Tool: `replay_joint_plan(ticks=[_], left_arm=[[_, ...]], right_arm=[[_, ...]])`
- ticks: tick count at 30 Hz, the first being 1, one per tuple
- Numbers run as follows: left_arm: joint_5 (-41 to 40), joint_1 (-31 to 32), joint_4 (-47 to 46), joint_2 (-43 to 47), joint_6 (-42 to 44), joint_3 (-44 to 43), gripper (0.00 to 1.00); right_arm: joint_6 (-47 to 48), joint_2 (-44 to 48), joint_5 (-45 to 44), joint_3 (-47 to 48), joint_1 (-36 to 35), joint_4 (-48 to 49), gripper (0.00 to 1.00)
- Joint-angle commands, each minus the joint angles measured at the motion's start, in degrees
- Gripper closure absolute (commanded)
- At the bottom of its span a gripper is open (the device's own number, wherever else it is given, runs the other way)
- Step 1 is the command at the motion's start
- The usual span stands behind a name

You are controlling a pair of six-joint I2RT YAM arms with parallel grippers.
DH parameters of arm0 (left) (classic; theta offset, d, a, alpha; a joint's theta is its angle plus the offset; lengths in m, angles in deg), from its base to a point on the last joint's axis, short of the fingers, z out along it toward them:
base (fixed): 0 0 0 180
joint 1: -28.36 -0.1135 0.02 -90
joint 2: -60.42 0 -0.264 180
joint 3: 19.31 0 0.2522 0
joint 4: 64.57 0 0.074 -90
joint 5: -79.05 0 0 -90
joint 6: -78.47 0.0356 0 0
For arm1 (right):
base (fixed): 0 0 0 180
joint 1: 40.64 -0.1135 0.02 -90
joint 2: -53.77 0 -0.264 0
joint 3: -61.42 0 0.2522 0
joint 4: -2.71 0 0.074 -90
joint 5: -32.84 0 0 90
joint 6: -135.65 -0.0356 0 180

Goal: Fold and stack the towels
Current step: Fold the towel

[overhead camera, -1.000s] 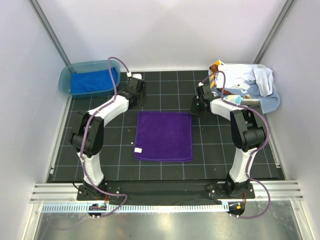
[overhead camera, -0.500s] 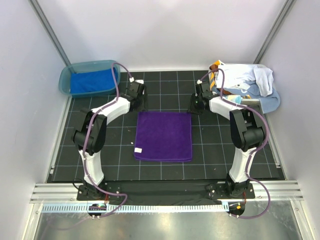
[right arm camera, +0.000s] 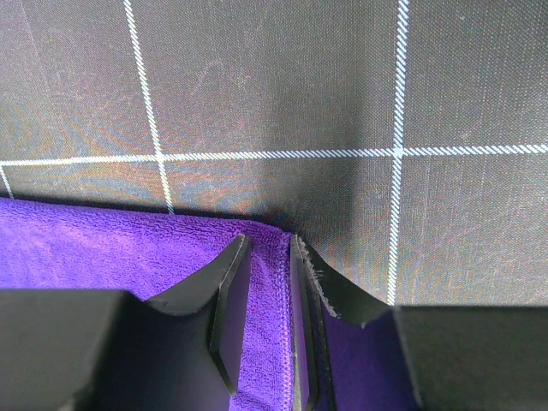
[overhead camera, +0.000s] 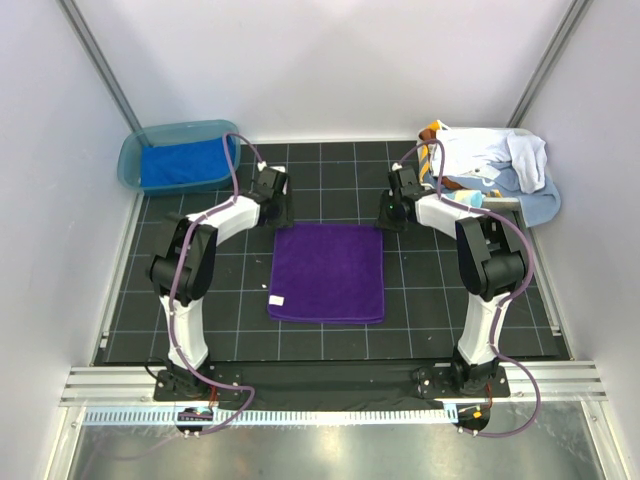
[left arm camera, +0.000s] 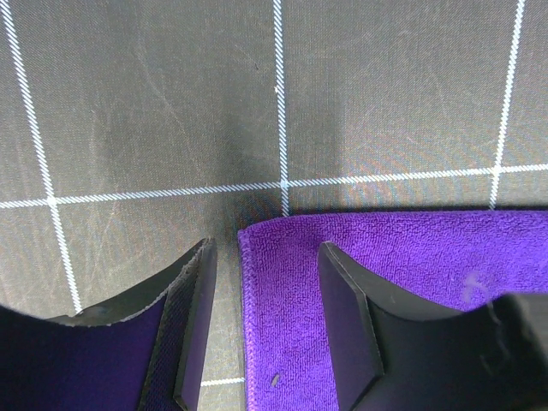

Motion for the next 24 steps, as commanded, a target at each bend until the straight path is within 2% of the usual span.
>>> replay_joint_plan(ticks=[1,12,24], left_arm=[[1.1,-0.5,-2.8,-0.6,-0.5,0.8,0.46],[3.0,-1.3,-4.6,-1.0,-1.2,2.4,0.49],[3.8,-1.3,-6.3,-1.4,-2.3,4.3,0.63]], right_arm=[[1.2,0.5,-1.8,0.7,-0.5,-0.3,0.67],[1.8,-1.0,-3.8,1.3,-0.7,-0.7,0.67],[2.1,-2.9,-2.8,2.7,-0.7,-1.0,0.68]])
